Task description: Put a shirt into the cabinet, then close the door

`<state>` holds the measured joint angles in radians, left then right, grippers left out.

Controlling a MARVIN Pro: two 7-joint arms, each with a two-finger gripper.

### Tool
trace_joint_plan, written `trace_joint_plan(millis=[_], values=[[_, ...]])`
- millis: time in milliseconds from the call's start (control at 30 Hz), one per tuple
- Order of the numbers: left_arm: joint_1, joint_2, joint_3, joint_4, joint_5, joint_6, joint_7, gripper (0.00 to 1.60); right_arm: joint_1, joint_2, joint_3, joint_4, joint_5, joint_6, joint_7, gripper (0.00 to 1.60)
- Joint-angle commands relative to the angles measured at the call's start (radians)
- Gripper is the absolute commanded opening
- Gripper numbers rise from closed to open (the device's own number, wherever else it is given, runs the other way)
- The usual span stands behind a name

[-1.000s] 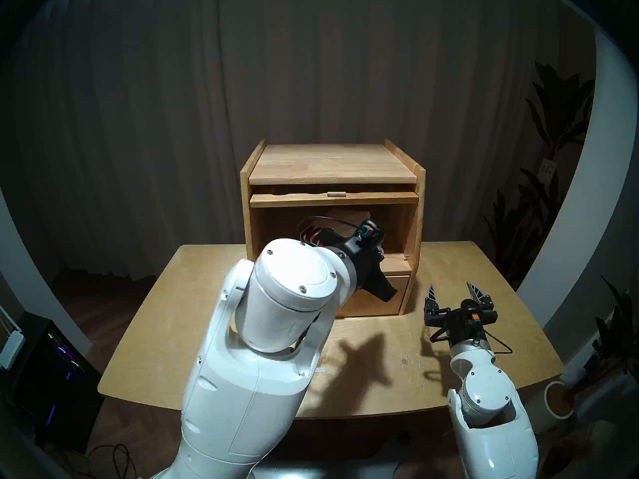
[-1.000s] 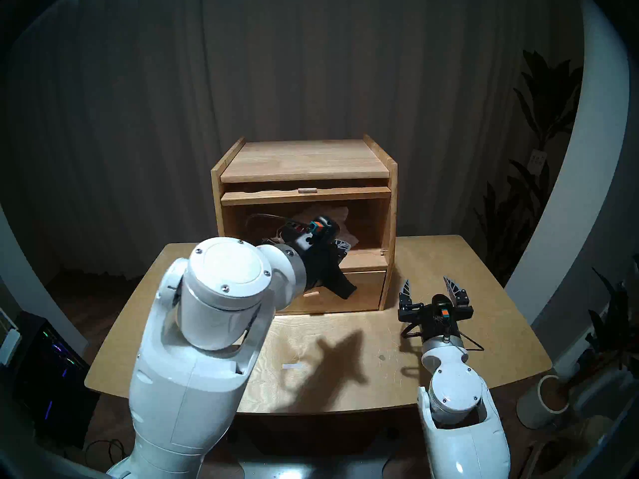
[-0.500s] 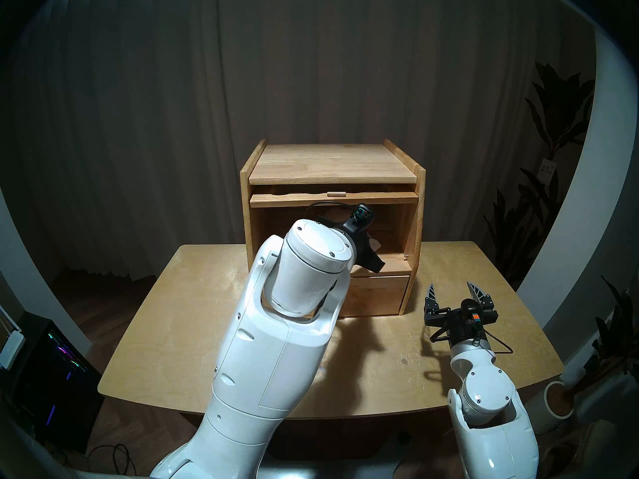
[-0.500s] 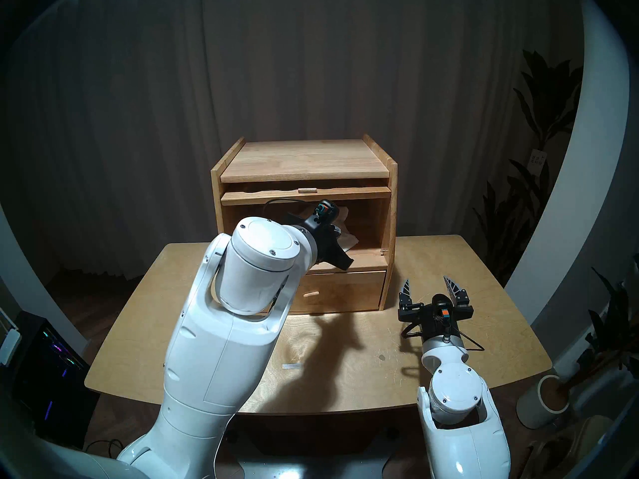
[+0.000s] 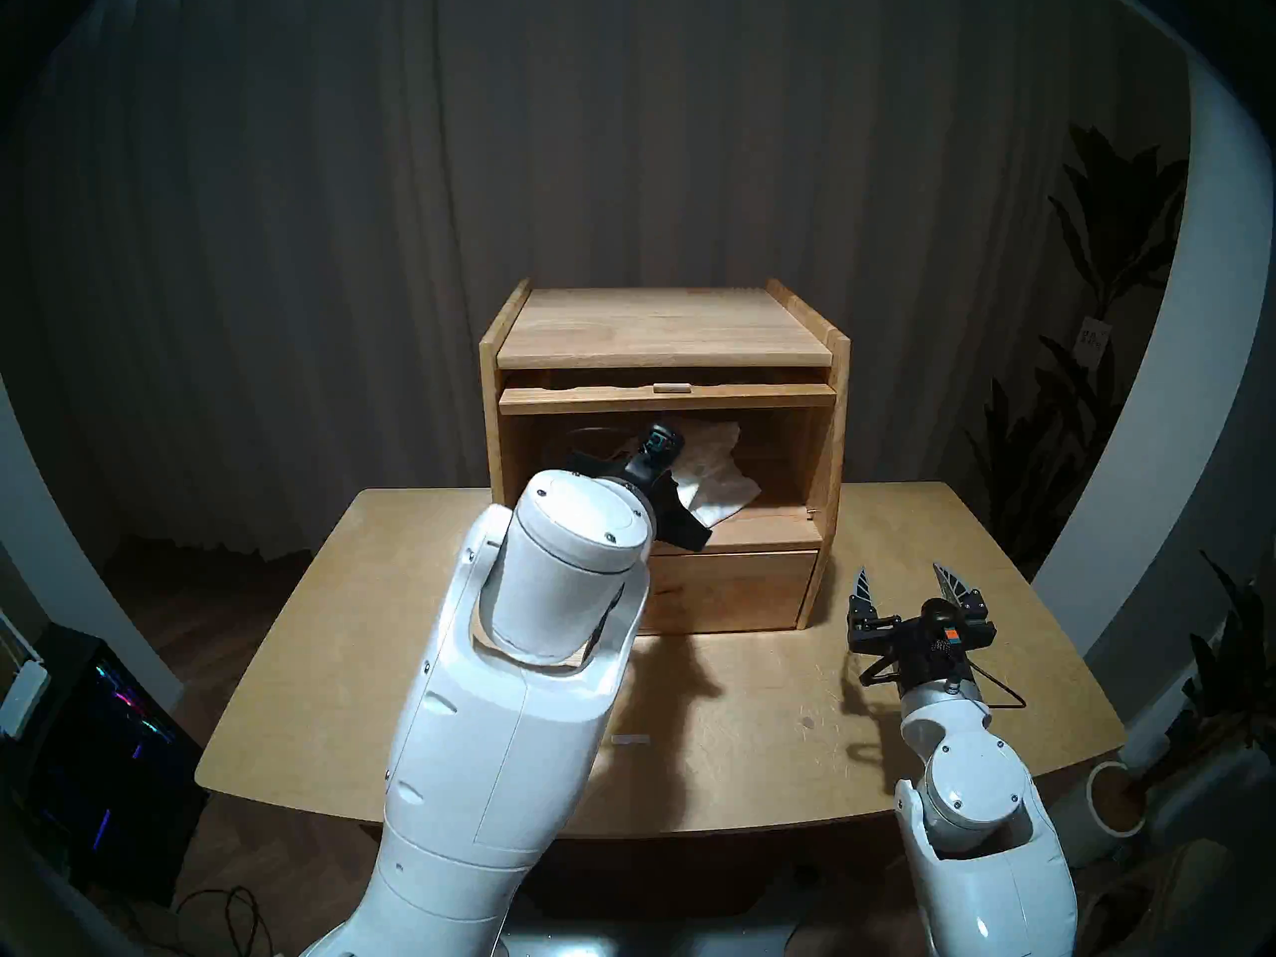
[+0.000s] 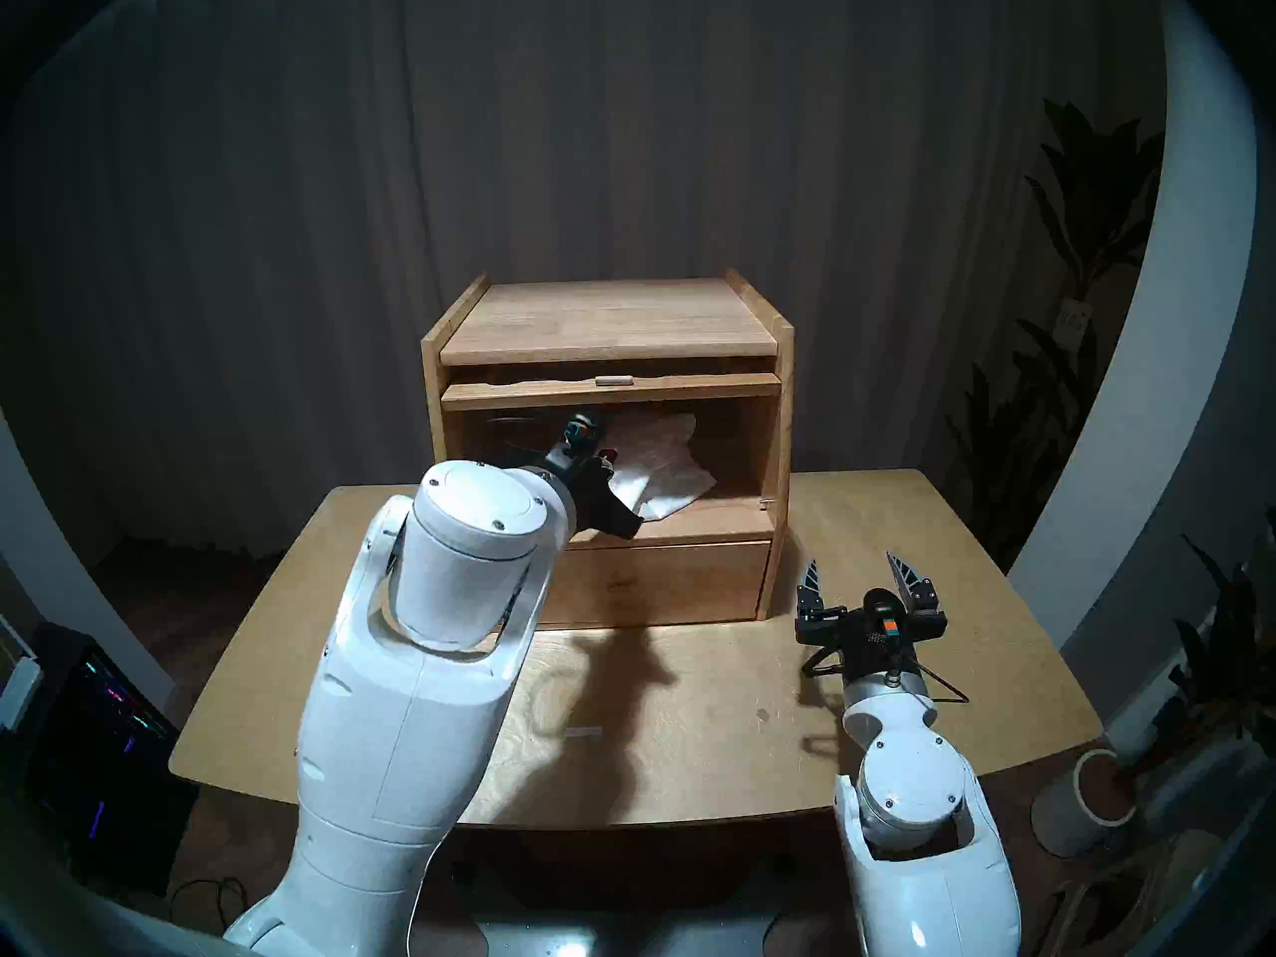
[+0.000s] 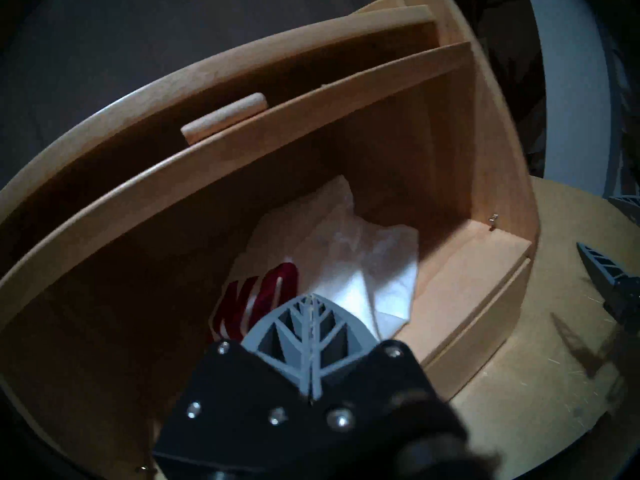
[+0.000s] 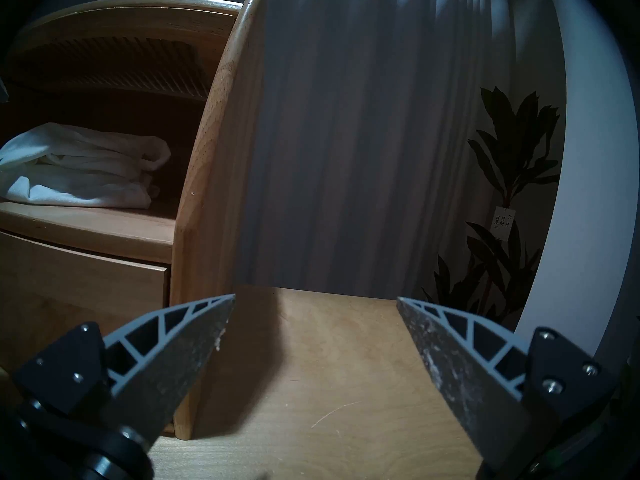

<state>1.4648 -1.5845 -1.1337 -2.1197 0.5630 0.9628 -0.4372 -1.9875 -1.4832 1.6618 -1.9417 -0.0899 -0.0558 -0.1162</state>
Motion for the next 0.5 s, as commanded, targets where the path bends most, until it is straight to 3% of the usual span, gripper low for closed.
trace_joint_plan(millis=[0, 200, 467], values=[[0.073, 0.048, 0.044, -0.110, -0.037, -0.003, -0.010, 0.00, 0.003, 0.002, -0.001, -0.023, -0.002, -0.007, 0.001, 1.60], [0.040, 0.034, 0.037, -0.190, -0.078, -0.003, 0.032, 0.00, -0.001, 0.004, -0.001, -0.031, -0.002, -0.008, 0.001, 1.60], [0.013, 0.017, 0.031, -0.171, -0.117, -0.003, 0.085, 0.00, -0.004, 0.004, -0.001, -0.035, -0.002, -0.008, 0.001, 1.60]])
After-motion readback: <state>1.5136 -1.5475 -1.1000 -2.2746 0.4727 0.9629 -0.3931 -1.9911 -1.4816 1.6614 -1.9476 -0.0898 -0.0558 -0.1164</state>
